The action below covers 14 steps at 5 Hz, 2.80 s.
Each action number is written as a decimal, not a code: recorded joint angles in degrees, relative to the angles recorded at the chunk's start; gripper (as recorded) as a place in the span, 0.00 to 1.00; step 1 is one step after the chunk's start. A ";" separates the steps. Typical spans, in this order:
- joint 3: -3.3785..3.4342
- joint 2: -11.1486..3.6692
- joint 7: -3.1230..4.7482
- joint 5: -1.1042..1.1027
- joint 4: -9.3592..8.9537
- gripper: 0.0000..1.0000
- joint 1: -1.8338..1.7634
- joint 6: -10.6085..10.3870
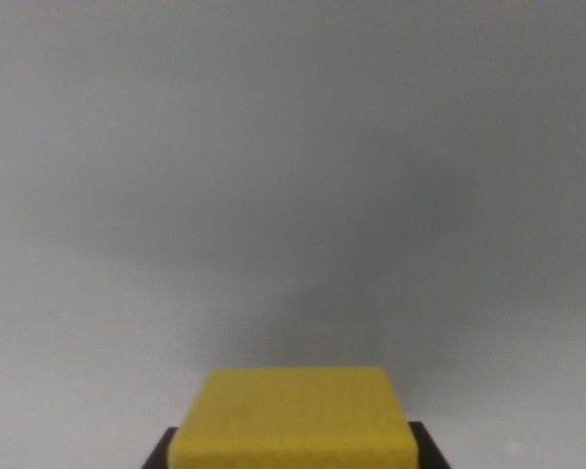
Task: Pick yellow cube
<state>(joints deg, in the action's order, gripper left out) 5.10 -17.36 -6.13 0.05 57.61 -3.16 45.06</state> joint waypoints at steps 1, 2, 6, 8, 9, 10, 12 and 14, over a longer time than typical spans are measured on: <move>0.00 0.00 0.00 0.00 0.00 1.00 0.00 0.00; 0.02 0.77 0.01 0.07 1.16 1.00 0.03 1.93; 0.05 2.54 0.04 0.22 3.80 1.00 0.09 6.33; 0.07 3.52 0.06 0.31 5.28 1.00 0.12 8.79; 0.07 3.52 0.06 0.31 5.28 1.00 0.12 8.79; 0.09 4.55 0.08 0.40 6.83 1.00 0.16 11.37; 0.11 5.62 0.09 0.50 8.42 1.00 0.19 14.02; 0.13 6.67 0.11 0.59 10.00 1.00 0.23 16.65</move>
<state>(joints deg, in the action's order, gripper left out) 5.24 -10.69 -6.02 0.64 67.61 -2.93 61.71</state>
